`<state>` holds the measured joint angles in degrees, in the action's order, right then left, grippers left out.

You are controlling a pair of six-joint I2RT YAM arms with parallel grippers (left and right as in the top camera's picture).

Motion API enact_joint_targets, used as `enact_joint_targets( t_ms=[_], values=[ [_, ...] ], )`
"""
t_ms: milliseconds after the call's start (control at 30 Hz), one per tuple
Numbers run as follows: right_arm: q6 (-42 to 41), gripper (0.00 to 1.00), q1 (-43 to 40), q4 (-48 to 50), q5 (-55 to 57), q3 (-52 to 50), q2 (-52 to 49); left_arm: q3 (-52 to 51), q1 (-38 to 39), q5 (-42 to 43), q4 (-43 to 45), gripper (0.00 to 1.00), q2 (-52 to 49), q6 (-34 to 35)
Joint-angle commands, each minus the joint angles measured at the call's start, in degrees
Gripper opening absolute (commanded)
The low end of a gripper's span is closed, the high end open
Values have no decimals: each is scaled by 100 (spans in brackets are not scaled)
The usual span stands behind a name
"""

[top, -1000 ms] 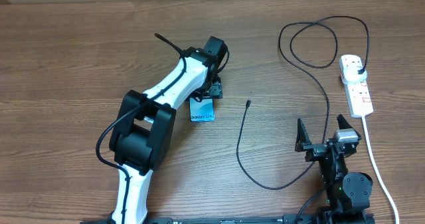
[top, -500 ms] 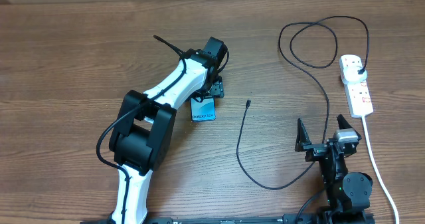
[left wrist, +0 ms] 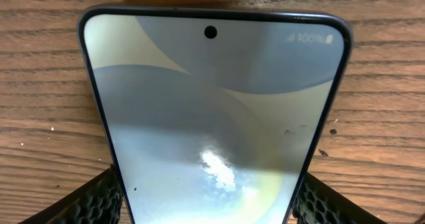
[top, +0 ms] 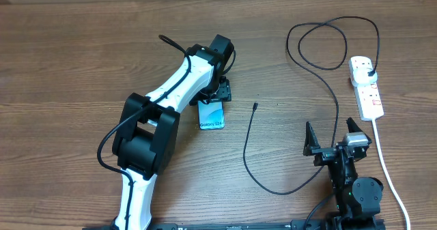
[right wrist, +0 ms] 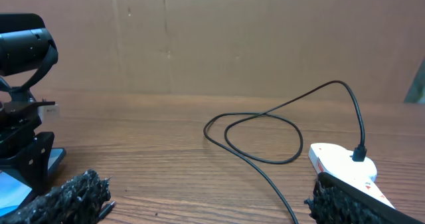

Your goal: Plug charger to phone and switch on socket

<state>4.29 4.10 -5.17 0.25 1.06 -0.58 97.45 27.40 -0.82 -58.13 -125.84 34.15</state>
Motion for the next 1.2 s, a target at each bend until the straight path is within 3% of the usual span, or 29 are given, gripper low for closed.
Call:
enact_joint_targets(
  t_ms=[0, 133, 267, 433, 467, 500, 767, 800, 1033, 1100, 1167],
  values=[
    [9, 100, -37, 33, 9, -61, 42, 210, -26, -24, -9, 75, 0, -116],
    [9, 100, -37, 33, 11, -61, 42, 74, 61, -603, 256, 76, -46, -26],
    [9, 100, -37, 33, 11, -61, 42, -291, 50, -599, 896, 79, -48, -28],
    [9, 100, -37, 33, 11, -61, 42, -455, 55, -573, 955, 81, -48, -28],
    [9, 100, -37, 33, 9, -61, 42, -573, 61, -494, 1001, 94, -48, -28],
    [9, 100, -37, 33, 9, -61, 42, -610, 61, -409, 1012, 100, -48, -28],
    [9, 100, -37, 33, 11, -61, 42, -612, 72, -313, 909, 100, -48, -31],
    [9, 100, -37, 33, 9, -61, 42, -614, 76, -245, 859, 96, -48, -28],
    [9, 100, -37, 35, 9, -61, 42, -638, 76, -212, 793, 92, -48, 59],
    [9, 100, -37, 33, 9, -61, 42, -638, 76, -214, 809, 84, -48, 59],
    [9, 100, -37, 33, 9, -61, 42, -638, 76, -214, 807, 83, -48, 59]
  ],
)
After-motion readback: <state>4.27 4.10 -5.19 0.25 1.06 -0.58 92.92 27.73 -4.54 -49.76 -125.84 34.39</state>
